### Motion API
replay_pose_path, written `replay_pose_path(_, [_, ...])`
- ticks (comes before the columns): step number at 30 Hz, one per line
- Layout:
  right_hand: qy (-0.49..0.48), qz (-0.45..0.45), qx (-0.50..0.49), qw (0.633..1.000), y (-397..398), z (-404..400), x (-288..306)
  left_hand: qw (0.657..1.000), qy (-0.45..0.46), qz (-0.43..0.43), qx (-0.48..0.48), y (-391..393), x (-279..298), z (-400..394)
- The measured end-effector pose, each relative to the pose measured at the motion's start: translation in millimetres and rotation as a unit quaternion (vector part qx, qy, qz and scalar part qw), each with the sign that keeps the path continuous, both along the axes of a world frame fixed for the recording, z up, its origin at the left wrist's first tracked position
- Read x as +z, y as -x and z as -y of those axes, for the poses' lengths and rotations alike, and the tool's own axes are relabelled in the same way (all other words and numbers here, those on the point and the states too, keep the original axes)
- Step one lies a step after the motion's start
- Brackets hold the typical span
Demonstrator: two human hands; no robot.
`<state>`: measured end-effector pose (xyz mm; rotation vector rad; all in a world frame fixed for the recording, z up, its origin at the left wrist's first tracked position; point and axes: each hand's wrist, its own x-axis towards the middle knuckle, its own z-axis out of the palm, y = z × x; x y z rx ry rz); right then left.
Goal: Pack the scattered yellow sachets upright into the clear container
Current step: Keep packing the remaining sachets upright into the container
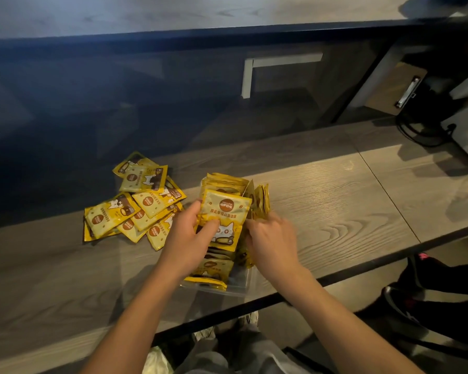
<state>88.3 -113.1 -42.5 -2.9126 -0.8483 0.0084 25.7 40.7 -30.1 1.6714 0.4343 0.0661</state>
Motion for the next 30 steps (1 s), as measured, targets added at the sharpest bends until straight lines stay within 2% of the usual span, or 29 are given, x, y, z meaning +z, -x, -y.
replay_pose_path(2, [-0.038, 0.002, 0.021, 0.999, -1, 5, -3, 1.0, 0.003, -0.009, -0.011, 0, 0, 0])
replay_pose_path(4, [-0.129, -0.06, 0.032, 0.989, 1, 12, -3, 1.0, -0.006, -0.007, -0.019, -2, 0, 1])
replay_pose_path(6, [-0.289, -0.127, -0.019, 0.949, 3, 19, 5, 0.999, -0.003, -0.005, -0.031, -4, 1, 0])
replay_pose_path(7, [-0.354, -0.131, -0.054, 0.925, 3, 22, 9, 0.999, -0.002, -0.005, -0.042, -4, 1, 0])
replay_pose_path(9, [-0.41, -0.108, -0.091, 0.901, -2, 27, 17, 0.998, -0.004, -0.009, -0.068, -5, 1, 0])
replay_pose_path(12, [-0.391, -0.139, -0.061, 0.908, -10, 29, 24, 0.997, -0.003, -0.019, -0.07, -8, 0, 2])
replay_pose_path(18, [-0.257, -0.183, 0.077, 0.946, -6, 34, 14, 0.999, -0.011, -0.038, -0.036, -9, 0, 1])
replay_pose_path(21, [-0.153, -0.09, 0.12, 0.977, 0, 38, 10, 0.998, -0.017, -0.046, -0.025, -7, 0, -3])
replay_pose_path(25, [-0.044, -0.001, 0.139, 0.989, 5, 36, 10, 0.999, -0.026, -0.04, -0.025, -6, 1, -2])
replay_pose_path(27, [-0.05, 0.012, 0.136, 0.989, 7, 39, 10, 0.999, -0.02, -0.041, -0.02, -7, 1, -1])
replay_pose_path(30, [-0.205, -0.013, 0.081, 0.975, 9, 45, 10, 1.0, 0.008, -0.017, -0.006, -8, 3, 0])
